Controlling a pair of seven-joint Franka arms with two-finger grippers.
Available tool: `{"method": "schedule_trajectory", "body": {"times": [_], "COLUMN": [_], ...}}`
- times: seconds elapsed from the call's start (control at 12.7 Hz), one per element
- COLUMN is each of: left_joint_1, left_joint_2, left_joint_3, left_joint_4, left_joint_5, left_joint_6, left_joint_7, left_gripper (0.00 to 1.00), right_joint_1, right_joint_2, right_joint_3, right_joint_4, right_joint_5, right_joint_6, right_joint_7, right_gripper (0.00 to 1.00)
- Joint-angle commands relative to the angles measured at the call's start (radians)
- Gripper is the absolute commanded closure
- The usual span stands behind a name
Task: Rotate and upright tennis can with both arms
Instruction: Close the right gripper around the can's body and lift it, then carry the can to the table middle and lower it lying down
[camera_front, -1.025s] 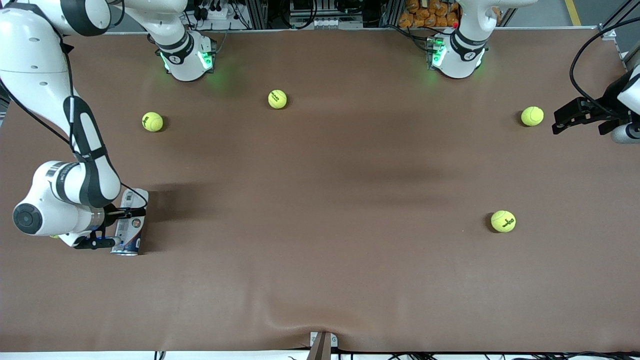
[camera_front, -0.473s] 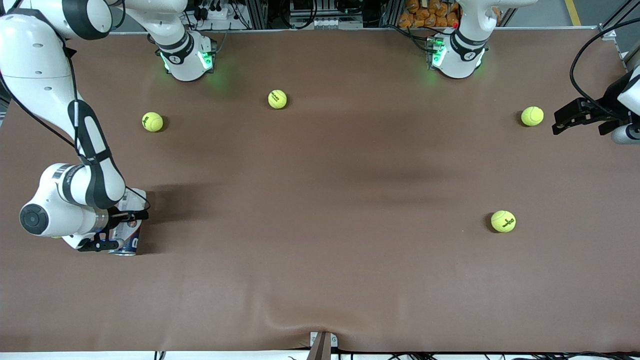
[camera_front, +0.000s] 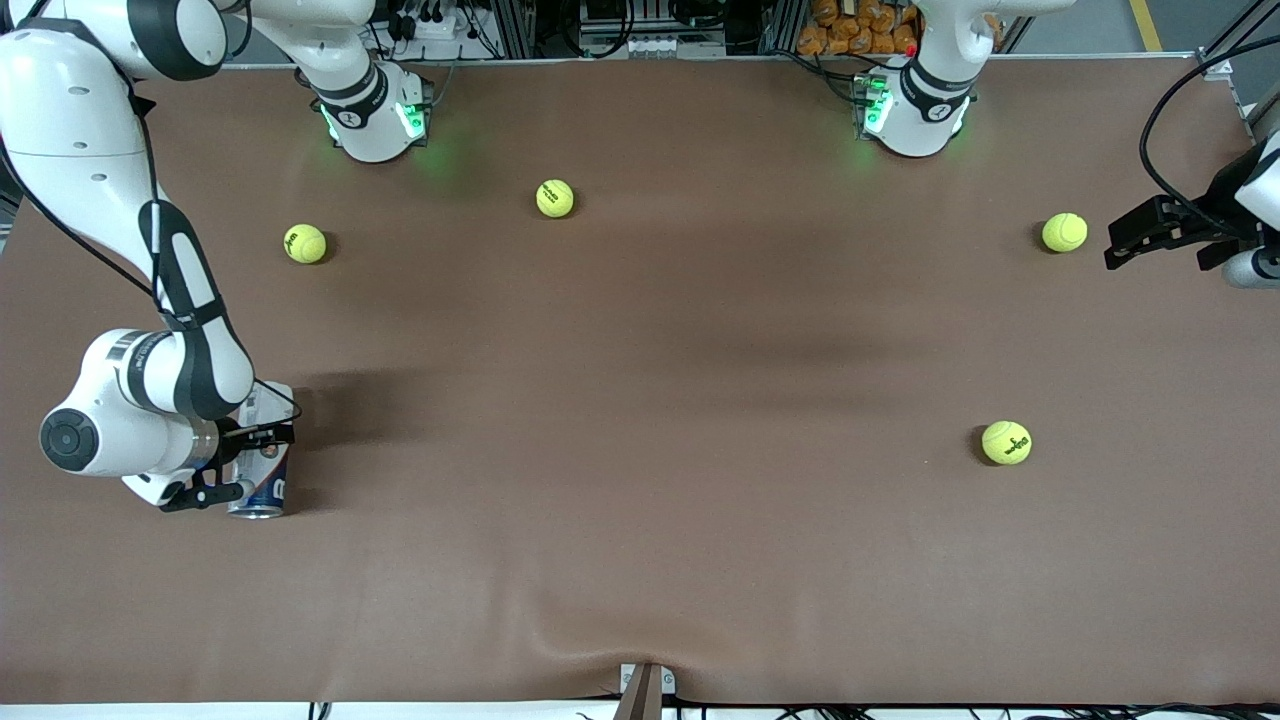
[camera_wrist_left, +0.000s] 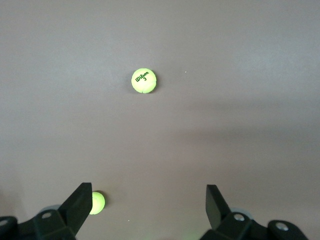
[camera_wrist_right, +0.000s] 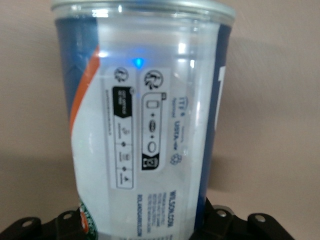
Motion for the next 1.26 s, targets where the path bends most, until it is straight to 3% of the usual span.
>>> {"method": "schedule_trajectory", "body": {"times": [0.0,0.39,0.63,1.02,1.18], "left_joint_1": [0.011,0.013,0.011,0.014,0.028], "left_joint_2": [0.003,0.003,0.006,0.019,0.051], "left_joint_3": [-0.006,-0.008,-0.008,-0.008,-0.005], "left_joint_4": [0.016,0.012,0.012,0.009,0.009], "left_joint_5": [0.000,0.000,0.000,-0.052,-0.129], "left_joint_6": [-0.009,-0.012,-0.012,-0.016,-0.049], "left_joint_7": [0.024,0.026,0.024,0.026,0.064], "left_gripper": [0.00,0.00,0.00,0.00,0.00], "right_joint_1": [0.053,0.284,0.375,0.626,0.697], "right_joint_2": [-0.011,-0.037,-0.040,-0.025,0.000], "right_joint_3": [0.011,0.022,0.088,0.083,0.085], "right_joint_4": [0.054,0.106,0.106,0.106,0.105], "right_joint_5": [-0.010,-0.002,-0.010,-0.031,-0.132], "right_joint_6": [-0.013,-0.016,-0.010,0.055,0.100], "right_joint_7": [-0.155,-0.467,-0.482,-0.478,-0.476], "right_gripper": [0.25,0.25,0.25,0.24,0.24]}}
